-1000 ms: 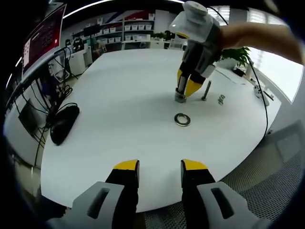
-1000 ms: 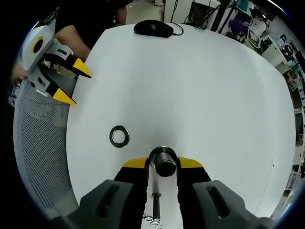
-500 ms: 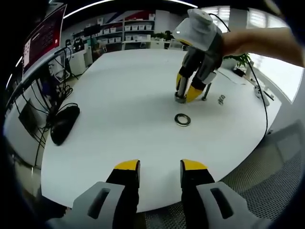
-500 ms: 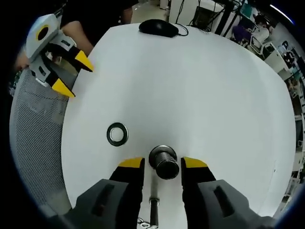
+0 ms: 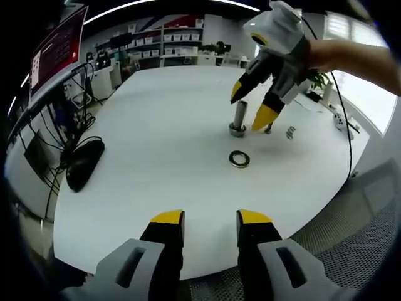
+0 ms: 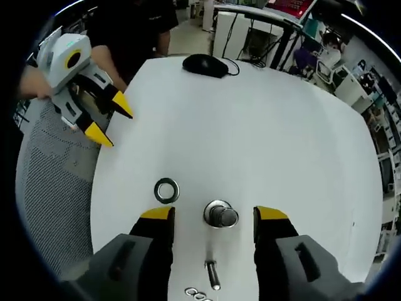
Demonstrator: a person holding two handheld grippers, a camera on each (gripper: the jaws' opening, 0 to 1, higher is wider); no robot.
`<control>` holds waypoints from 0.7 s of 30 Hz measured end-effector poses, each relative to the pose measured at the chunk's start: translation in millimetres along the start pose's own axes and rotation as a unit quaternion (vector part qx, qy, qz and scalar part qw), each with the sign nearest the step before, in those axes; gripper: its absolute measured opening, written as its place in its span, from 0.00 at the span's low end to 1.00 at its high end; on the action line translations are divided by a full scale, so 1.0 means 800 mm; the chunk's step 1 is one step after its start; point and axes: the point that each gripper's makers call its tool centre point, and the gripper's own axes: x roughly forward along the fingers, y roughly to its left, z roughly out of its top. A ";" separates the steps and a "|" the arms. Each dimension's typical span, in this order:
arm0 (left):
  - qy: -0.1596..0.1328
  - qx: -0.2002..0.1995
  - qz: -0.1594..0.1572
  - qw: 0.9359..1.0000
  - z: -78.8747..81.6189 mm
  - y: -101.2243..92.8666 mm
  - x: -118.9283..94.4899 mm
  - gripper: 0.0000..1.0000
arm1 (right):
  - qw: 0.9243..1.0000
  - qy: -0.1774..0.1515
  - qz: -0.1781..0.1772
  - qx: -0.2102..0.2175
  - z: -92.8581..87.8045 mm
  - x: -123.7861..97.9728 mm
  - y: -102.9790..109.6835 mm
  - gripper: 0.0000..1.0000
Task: Place the washer onto the threaded stud by aligning its center hole with the stud, sliding it down to the base, and recovering from edge contact or off-axis alignment until the washer reaches the visible bottom stop.
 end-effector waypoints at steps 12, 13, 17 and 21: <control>-0.001 -0.002 0.000 1.000 0.000 0.000 0.000 0.30 | 0.998 -0.016 0.046 -0.025 0.030 0.006 0.046 0.52; 0.000 -0.001 0.000 1.000 0.000 0.000 0.000 0.30 | 0.998 -0.013 0.050 -0.027 0.030 0.009 0.049 0.51; 0.001 -0.002 0.000 1.000 0.000 0.000 0.000 0.30 | 0.997 0.005 0.059 -0.047 0.023 0.021 0.059 0.48; 0.000 -0.003 0.001 1.000 0.000 0.001 0.000 0.30 | 0.996 0.015 0.067 -0.054 0.019 0.030 0.067 0.47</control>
